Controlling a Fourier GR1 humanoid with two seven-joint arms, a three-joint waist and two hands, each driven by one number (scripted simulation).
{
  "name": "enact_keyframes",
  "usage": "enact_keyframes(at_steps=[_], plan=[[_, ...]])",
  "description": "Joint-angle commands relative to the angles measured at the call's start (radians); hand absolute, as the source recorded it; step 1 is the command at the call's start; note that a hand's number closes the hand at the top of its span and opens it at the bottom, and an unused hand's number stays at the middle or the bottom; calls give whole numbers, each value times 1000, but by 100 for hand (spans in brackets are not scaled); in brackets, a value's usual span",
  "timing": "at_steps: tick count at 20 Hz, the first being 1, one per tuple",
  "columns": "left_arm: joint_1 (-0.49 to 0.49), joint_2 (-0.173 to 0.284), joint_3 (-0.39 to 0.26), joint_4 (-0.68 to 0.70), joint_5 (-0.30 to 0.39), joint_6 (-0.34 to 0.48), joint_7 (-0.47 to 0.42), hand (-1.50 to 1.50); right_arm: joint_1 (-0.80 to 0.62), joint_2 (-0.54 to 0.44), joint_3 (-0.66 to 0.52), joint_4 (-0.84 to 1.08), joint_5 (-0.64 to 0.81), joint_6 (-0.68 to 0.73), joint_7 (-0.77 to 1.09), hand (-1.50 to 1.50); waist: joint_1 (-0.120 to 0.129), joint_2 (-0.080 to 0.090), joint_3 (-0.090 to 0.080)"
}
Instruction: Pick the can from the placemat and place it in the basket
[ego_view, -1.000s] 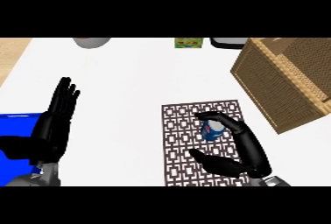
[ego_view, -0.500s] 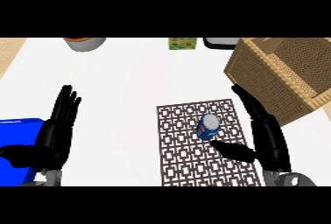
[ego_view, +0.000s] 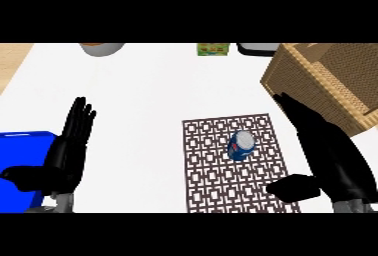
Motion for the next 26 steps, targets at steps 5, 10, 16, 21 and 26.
enact_keyframes(at_steps=[5,10,16,21,26], plan=[[-63,-39,-3,78,-17,-5,-18,0,-223,97,5,-105,-198,233,429,-150,9,10,5],[-14,-37,-24,-1,-27,1,5,0,-269,87,36,11,-175,231,449,-150,25,8,6],[-37,-31,5,35,-21,-27,-10,0,-206,111,81,56,-103,186,419,-150,18,10,7],[-37,-61,-1,64,-44,-25,-35,0,-83,101,62,103,-36,144,239,-150,14,13,8],[-28,-64,28,32,-47,-41,-10,0,-84,197,62,125,34,170,213,-150,19,12,8]])
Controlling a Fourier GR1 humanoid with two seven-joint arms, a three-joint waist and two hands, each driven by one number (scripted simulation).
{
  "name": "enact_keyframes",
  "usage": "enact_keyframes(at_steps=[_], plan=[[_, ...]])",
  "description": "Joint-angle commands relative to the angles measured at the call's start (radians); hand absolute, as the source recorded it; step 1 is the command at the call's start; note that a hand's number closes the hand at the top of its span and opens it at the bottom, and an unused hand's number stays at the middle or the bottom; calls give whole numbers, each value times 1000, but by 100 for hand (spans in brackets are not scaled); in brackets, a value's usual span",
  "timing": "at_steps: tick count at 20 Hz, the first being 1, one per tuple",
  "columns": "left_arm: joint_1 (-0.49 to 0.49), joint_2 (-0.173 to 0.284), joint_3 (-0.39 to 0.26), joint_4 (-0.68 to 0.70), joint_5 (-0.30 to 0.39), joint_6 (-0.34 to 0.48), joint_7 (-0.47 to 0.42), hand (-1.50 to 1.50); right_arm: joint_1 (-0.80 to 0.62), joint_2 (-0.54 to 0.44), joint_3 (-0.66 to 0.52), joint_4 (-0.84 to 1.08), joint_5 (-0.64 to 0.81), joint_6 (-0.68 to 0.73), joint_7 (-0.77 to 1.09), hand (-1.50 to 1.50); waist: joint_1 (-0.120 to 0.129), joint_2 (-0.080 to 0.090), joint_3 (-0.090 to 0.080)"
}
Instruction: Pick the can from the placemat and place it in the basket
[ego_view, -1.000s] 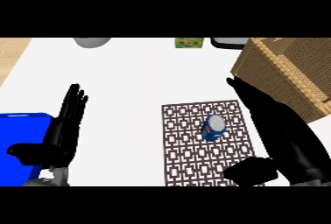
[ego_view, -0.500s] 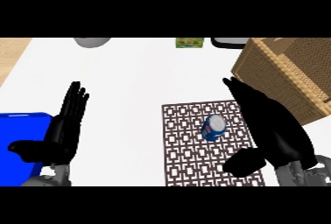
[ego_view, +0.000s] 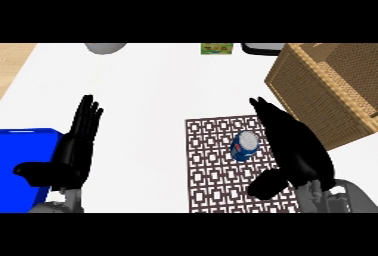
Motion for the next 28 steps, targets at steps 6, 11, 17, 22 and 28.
enact_keyframes(at_steps=[6,11,17,22,28], plan=[[21,-12,38,-30,-10,-27,25,0,57,101,-5,26,155,44,58,-150,1,0,0],[49,-63,-1,-11,-63,-14,-23,0,9,199,-4,147,251,13,29,-150,4,1,0],[15,-69,40,-44,-66,-42,28,0,133,215,-22,118,324,19,-67,-150,-1,0,1],[31,-60,69,-53,-63,-80,41,0,116,228,-92,244,346,14,-176,-150,2,1,1],[-46,-91,95,-13,-81,-76,86,0,153,256,-125,233,364,60,-189,-150,-1,1,1]])
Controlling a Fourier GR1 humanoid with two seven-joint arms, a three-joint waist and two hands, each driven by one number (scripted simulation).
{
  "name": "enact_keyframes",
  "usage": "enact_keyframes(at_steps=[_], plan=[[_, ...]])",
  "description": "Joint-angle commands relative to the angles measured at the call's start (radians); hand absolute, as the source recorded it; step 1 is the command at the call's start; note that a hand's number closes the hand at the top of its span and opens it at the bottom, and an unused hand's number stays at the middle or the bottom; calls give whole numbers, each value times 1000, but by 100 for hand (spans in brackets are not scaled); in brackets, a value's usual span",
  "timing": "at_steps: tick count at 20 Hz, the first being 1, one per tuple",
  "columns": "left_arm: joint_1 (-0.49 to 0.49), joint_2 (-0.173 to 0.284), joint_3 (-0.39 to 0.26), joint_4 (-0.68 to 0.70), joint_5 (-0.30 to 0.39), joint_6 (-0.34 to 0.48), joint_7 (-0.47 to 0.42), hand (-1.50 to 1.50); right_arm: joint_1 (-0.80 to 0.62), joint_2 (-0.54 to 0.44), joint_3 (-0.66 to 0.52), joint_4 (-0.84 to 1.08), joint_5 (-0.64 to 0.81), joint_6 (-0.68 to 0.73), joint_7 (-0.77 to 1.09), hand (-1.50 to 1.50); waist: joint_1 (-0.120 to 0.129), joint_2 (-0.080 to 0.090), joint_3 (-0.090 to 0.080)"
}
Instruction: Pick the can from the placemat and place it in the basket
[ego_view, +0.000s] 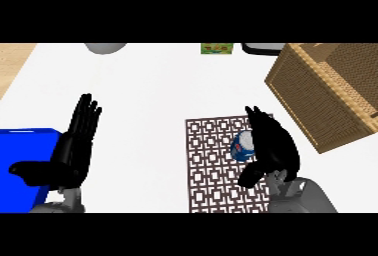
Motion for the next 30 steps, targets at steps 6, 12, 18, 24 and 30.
enact_keyframes(at_steps=[6,12,18,24,30], plan=[[-55,-19,47,41,-28,-33,3,0,-4,86,-34,86,57,9,-44,-150,-1,0,0],[19,-55,1,-103,-67,-6,83,0,43,95,-37,142,110,-52,-118,-150,2,0,0],[-4,-52,55,-17,-68,-53,19,0,8,137,-80,195,136,-37,-134,-150,0,0,0],[14,-85,32,-31,-87,-55,20,0,22,142,-111,255,166,-113,-202,-150,1,0,0],[-14,-64,61,-38,-81,-55,50,0,23,67,-53,285,158,13,-302,150,2,0,0]])
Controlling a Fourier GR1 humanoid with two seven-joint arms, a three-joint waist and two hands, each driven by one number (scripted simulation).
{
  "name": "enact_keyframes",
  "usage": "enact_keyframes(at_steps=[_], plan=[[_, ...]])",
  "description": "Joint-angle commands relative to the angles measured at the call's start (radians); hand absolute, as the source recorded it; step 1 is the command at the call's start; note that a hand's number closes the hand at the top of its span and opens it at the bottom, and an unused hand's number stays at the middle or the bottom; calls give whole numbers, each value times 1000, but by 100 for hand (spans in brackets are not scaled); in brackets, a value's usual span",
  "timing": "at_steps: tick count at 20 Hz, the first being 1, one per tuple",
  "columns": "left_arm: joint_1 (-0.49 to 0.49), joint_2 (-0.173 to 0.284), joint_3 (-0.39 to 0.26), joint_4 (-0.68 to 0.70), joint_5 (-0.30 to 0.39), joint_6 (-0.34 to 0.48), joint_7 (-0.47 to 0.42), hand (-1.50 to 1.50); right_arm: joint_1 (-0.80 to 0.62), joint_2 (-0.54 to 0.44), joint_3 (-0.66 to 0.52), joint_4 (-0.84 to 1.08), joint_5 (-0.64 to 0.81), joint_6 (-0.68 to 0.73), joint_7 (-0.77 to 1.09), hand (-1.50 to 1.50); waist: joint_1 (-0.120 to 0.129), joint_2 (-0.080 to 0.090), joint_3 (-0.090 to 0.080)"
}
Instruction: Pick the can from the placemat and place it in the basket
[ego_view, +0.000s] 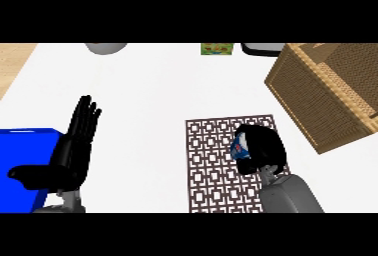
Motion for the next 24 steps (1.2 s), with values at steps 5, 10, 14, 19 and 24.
enact_keyframes(at_steps=[5,10,14,19,24], plan=[[-92,14,60,79,8,-10,11,0,24,-15,41,63,57,-28,-107,150,-4,7,4],[17,-2,7,-6,-4,-20,2,0,37,-78,117,122,74,-64,-303,150,8,8,5],[-8,-14,7,16,-9,-8,-11,0,209,-244,293,65,111,-154,-618,150,-3,8,8],[-28,16,59,38,20,-25,-13,0,308,-367,253,65,109,-381,-828,150,-13,9,6],[39,-22,-2,-25,-13,-4,3,0,396,-396,177,-71,-4,-474,-928,150,-10,4,4]])
